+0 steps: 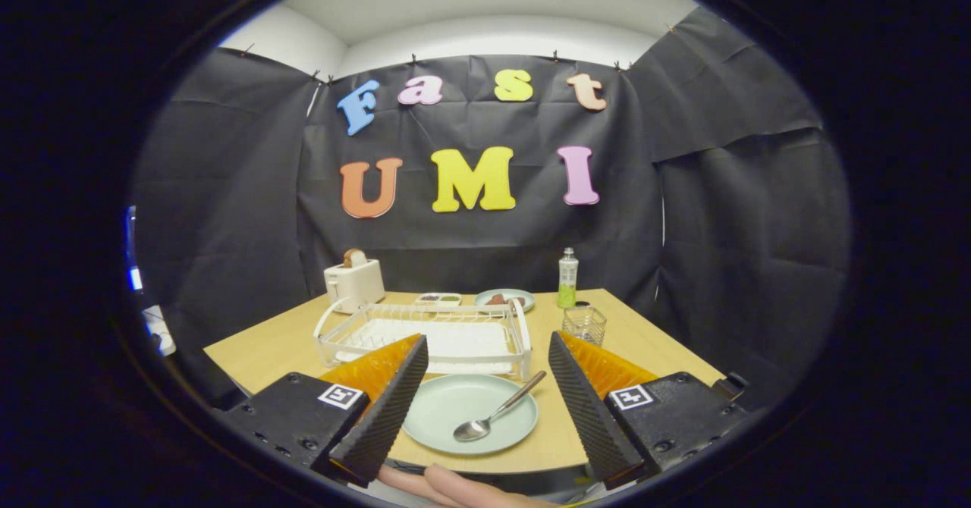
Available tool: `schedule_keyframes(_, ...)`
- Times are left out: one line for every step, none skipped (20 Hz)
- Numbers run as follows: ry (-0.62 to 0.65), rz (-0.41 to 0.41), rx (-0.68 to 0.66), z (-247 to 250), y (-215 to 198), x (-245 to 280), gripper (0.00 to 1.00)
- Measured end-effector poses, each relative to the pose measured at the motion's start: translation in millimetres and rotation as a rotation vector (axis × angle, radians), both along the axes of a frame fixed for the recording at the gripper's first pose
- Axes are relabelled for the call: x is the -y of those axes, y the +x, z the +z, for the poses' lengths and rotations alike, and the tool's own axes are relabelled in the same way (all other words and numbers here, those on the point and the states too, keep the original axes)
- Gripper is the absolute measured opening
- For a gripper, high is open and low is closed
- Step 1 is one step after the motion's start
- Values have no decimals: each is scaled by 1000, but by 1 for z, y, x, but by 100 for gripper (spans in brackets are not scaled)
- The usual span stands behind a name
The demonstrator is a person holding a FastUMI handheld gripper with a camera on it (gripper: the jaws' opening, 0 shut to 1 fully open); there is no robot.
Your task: Take the plate from the dish rack, then take the spoon from the basket and place it into the plate.
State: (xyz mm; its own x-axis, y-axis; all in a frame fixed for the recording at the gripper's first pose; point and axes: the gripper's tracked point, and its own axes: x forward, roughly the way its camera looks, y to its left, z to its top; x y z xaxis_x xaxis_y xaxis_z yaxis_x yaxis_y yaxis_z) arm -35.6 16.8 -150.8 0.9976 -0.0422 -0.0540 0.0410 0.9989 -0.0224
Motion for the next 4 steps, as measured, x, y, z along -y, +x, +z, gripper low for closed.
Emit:
schedule_keyframes(-2,-11,11,2,0,2,100)
schedule_keyframes(-3,-16,19,4,0,3,100)
schedule_keyframes(-4,-11,21,3,-3,1,100)
schedule_keyframes(-5,-1,20,3,-4,-1,100)
